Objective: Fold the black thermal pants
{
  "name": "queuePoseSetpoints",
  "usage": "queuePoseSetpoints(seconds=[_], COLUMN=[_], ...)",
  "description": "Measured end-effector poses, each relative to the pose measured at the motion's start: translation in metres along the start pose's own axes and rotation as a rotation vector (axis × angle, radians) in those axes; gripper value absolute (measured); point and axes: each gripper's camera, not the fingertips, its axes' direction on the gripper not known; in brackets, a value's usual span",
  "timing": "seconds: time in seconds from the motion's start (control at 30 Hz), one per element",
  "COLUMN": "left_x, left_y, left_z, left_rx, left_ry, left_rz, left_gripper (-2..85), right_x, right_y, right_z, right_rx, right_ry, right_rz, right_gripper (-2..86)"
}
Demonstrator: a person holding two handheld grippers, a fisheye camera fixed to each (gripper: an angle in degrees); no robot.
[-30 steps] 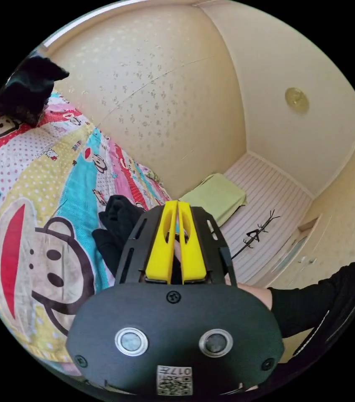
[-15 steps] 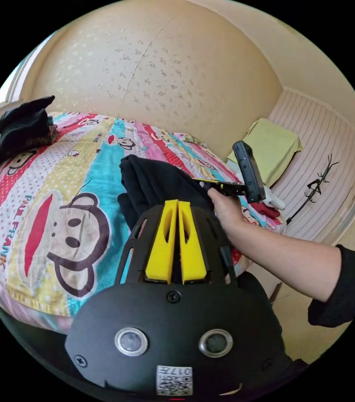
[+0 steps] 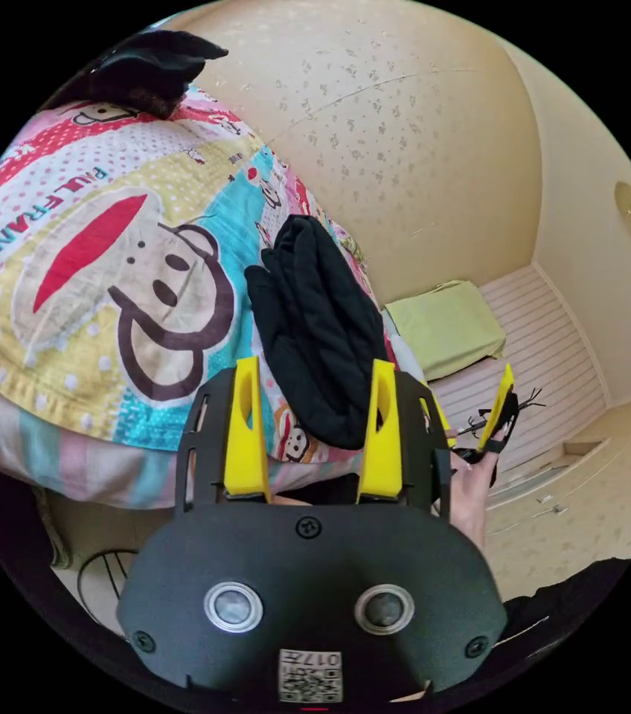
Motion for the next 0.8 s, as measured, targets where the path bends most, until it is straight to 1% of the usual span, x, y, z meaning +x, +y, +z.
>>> queuePoseSetpoints(seconds=[0.07, 0.13, 0.2, 0.27, 0.4, 0.5, 0.6, 0.63, 0.73, 0.8], left_x=[0.0, 0.005, 0.011, 0.014, 0.007, 0.008, 0.017, 0.022, 0.033, 0.038], left_y=[-0.003, -0.009, -0.016, -0.025, -0.042, -0.055, -0.071, -0.077, -0.092, -0.099], left_z=[-0.004, -0.012, -0.016, -0.018, -0.025, -0.033, -0.043, -0.047, -0.06, -0.068], left_rx=[0.003, -0.005, -0.016, -0.028, -0.059, -0.071, -0.09, -0.089, -0.075, -0.058], left_ry=[0.027, 0.043, 0.045, 0.048, 0.145, 0.173, 0.177, 0.184, 0.193, 0.186], left_rz=[-0.055, -0.101, -0.09, -0.084, -0.143, -0.15, -0.126, -0.114, -0.106, -0.1], left_gripper=[19.5, 18.8, 18.5, 18.3, 17.1, 16.7, 16.6, 16.7, 16.9, 17.6], right_x=[0.01, 0.011, 0.01, 0.009, 0.004, 0.0, -0.005, -0.008, -0.015, -0.018], right_y=[0.016, 0.026, 0.034, 0.035, 0.025, 0.013, 0.002, -0.002, -0.008, -0.012], right_z=[-0.029, -0.04, -0.043, -0.034, -0.017, -0.008, -0.006, -0.005, -0.003, -0.001], right_rx=[-0.044, -0.1, -0.137, -0.211, -0.257, -0.261, -0.237, -0.227, -0.201, -0.191], right_ry=[-0.085, -0.11, -0.071, -0.118, -0.131, -0.165, -0.156, -0.151, -0.139, -0.122], right_rz=[0.172, 0.243, 0.279, 0.321, 0.358, 0.368, 0.398, 0.4, 0.408, 0.42], right_gripper=[34.5, 36.6, 37.7, 38.5, 38.8, 38.4, 36.4, 34.5, 34.3, 30.2])
